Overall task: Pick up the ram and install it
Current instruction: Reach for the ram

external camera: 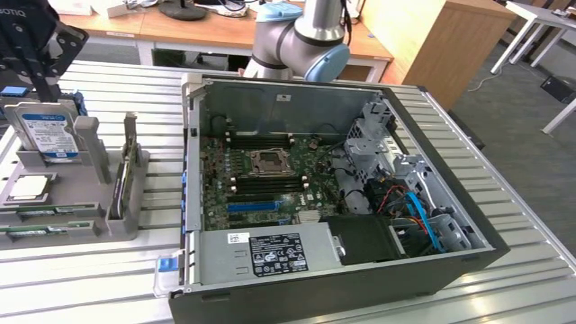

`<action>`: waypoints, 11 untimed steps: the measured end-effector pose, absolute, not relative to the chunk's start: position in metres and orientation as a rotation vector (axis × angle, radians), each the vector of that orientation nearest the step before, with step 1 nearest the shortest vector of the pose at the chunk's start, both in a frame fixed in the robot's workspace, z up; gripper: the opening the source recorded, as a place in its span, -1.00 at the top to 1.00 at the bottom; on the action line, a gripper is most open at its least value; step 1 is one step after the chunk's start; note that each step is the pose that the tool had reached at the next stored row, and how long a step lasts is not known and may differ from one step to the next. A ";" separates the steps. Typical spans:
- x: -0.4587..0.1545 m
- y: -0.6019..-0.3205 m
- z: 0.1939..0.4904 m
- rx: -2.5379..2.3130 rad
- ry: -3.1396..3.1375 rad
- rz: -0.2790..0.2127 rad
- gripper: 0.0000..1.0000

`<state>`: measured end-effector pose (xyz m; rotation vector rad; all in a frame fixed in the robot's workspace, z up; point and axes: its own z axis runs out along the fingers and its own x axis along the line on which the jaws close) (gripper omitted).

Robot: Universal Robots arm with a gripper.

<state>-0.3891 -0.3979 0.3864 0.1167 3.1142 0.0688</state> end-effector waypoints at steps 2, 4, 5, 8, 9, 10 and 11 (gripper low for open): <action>-0.393 -0.398 0.386 0.117 3.114 0.069 0.79; -0.398 -0.398 0.386 0.117 3.114 0.069 0.79; -0.400 -0.398 0.386 0.117 3.114 0.069 0.79; -0.405 -0.398 0.385 0.117 3.115 0.069 0.79; -0.407 -0.398 0.385 0.117 3.115 0.069 0.79; -0.409 -0.398 0.385 0.117 3.115 0.069 0.79; -0.411 -0.398 0.385 0.117 3.115 0.069 0.79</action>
